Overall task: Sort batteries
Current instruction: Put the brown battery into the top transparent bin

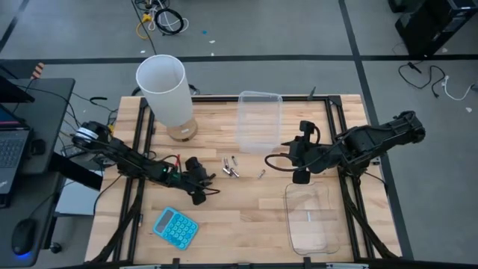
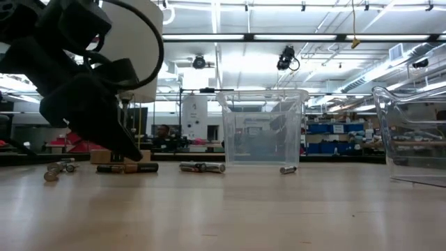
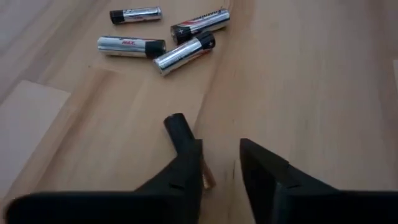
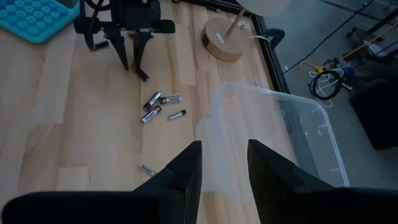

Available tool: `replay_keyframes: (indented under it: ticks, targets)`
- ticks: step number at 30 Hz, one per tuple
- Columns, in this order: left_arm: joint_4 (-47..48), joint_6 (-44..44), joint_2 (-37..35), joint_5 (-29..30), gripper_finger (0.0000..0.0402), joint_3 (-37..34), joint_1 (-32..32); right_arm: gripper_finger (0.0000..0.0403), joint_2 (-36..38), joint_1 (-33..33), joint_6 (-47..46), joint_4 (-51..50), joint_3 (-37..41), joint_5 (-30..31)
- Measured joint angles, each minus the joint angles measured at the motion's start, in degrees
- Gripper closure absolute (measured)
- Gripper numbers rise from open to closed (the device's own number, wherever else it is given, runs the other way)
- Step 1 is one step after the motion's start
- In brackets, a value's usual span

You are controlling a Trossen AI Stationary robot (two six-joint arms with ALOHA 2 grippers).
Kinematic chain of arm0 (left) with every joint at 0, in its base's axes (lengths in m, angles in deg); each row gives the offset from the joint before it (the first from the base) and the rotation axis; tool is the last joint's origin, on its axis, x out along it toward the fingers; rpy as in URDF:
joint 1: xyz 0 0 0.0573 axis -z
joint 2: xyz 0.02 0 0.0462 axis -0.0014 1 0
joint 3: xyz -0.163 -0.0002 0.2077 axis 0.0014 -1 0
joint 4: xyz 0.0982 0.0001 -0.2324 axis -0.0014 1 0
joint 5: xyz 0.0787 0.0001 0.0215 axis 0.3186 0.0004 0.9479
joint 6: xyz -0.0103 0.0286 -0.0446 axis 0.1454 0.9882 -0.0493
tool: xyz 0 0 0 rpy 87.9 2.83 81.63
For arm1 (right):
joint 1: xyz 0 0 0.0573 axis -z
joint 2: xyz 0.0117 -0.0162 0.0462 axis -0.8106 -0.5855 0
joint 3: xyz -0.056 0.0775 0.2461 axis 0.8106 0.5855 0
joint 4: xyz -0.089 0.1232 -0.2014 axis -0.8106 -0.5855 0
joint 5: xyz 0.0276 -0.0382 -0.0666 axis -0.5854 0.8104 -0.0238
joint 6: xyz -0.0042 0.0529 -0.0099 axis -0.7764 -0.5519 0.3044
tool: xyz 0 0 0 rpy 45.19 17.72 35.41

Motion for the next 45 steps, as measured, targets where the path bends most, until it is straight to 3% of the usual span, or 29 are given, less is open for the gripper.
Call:
replay_keyframes:
  ticks: [7,18,23,32,45]
  targets:
    - [1.2,0.3,0.5,4.1,0.0222,0.0,0.0,0.0288,0.0,0.0,-0.9,-0.4,0.0,0.0]
    - [-1.1,-1.1,5.3,3.2,0.0216,0.1,0.0,0.0288,0.0,0.0,-1.1,-0.5,0.0,0.0]
    - [-1.0,-1.4,5.3,2.8,0.0249,0.1,0.0,0.0288,0.0,0.0,-1.1,-0.5,0.0,0.0]
    - [-0.6,-1.4,5.3,2.3,0.0364,0.1,0.0,0.0288,0.0,0.0,-1.1,-0.5,0.0,0.0]
    - [-1.6,-1.1,4.2,1.0,0.0365,0.0,0.0,0.0288,0.0,0.0,-1.1,-0.4,0.0,0.0]
